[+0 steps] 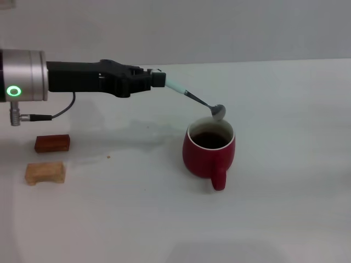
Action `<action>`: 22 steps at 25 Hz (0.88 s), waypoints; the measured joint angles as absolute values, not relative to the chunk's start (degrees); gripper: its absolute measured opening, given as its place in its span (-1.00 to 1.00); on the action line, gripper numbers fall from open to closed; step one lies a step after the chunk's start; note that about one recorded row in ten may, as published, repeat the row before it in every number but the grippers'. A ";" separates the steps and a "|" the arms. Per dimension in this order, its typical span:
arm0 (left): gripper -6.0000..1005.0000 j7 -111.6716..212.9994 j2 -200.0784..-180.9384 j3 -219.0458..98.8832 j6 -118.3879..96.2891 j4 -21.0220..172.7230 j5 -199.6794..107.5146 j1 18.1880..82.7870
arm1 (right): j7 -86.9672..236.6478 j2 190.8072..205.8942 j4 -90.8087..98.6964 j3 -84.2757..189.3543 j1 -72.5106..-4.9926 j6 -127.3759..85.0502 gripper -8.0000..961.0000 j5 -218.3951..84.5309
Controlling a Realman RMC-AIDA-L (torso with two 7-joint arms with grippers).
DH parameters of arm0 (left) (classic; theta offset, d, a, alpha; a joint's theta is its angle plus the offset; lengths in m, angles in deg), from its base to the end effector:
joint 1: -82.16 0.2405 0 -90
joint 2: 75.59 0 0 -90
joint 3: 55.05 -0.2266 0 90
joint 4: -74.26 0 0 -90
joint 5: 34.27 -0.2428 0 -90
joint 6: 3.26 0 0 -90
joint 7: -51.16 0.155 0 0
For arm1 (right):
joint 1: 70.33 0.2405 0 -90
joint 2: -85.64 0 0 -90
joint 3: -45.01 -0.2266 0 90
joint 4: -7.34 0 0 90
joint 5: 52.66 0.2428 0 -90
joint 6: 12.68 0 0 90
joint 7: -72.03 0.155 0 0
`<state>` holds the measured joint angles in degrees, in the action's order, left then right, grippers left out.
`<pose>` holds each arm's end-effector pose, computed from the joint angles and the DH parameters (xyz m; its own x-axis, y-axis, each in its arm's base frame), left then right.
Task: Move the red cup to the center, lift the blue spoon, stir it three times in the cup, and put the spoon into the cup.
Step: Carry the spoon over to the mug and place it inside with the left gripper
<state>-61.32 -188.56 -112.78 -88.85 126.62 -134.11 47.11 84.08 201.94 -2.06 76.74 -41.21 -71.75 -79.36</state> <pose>-0.1575 0.4015 0.0559 0.7165 0.4707 0.5149 0.5601 -0.8281 -0.0223 0.3870 0.3760 0.1091 0.7127 0.1188 -0.6913 -0.6906 0.2912 -0.6620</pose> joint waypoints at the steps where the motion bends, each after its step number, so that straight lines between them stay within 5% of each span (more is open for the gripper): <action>1: -0.71 -61.37 -188.75 -112.75 -88.71 126.50 -134.61 46.87 | 84.10 201.97 -2.06 76.75 -41.16 -71.76 -0.03 -79.38; 22: -0.71 -60.70 -191.17 -113.10 -84.97 123.42 -141.34 46.06 | 84.25 202.37 -2.07 76.99 -40.68 -72.19 -0.03 -79.77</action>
